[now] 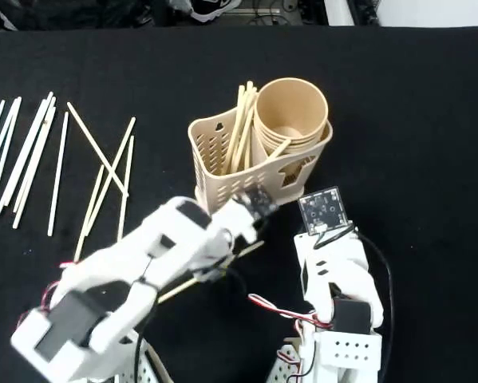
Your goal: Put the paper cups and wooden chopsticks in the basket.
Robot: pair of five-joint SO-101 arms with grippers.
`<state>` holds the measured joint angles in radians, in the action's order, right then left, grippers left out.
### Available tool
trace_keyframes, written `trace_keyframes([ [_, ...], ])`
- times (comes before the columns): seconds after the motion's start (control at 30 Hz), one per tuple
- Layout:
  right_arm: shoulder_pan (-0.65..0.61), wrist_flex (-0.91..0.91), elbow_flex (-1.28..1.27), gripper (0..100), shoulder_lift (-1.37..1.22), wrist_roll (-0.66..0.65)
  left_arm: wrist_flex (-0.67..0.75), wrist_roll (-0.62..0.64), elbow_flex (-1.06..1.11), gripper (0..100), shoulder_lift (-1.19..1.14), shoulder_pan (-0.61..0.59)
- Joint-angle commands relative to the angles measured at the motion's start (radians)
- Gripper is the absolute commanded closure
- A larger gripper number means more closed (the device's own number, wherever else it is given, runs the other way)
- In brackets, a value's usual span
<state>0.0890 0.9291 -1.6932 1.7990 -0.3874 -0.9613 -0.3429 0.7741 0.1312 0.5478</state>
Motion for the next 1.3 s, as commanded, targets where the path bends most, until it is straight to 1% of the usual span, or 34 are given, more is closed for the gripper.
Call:
trace_keyframes([
  [0.0, -0.005, 0.006, 0.008, 98.4, 0.059, -0.006, 0.015, 0.021, -0.096, 81, -0.071, -0.033],
  [0.07, -0.005, 0.006, 0.008, 98.4, 0.059, -0.006, 0.015, 0.043, -0.105, 82, -0.091, -0.028],
  [0.2, -0.005, 0.006, 0.008, 98.4, 0.059, -0.006, 0.069, 0.114, -0.102, 89, -0.104, -0.028],
  [0.37, -0.005, 0.006, 0.008, 98.4, 0.059, -0.006, 0.078, 0.117, -0.079, 97, -0.118, -0.025],
  [0.6, -0.005, 0.006, 0.008, 98.4, 0.059, -0.006, 0.077, 0.117, -0.065, 97, -0.107, -0.01],
  [0.77, -0.003, 0.006, 0.008, 98.4, 0.059, -0.006, 0.069, 0.117, -0.053, 97, -0.1, 0.03],
  [0.87, -0.003, 0.006, 0.008, 98.4, 0.059, -0.006, -0.005, 0.117, -0.058, 97, -0.015, 0.073],
  [0.97, -0.003, 0.006, 0.008, 98.4, 0.059, -0.006, -0.084, 0.117, -0.048, 97, 0.14, 0.09],
  [1.27, -0.003, 0.006, 0.008, 98.4, 0.059, -0.006, -0.393, 0.114, -0.073, 97, 0.68, 0.021],
])
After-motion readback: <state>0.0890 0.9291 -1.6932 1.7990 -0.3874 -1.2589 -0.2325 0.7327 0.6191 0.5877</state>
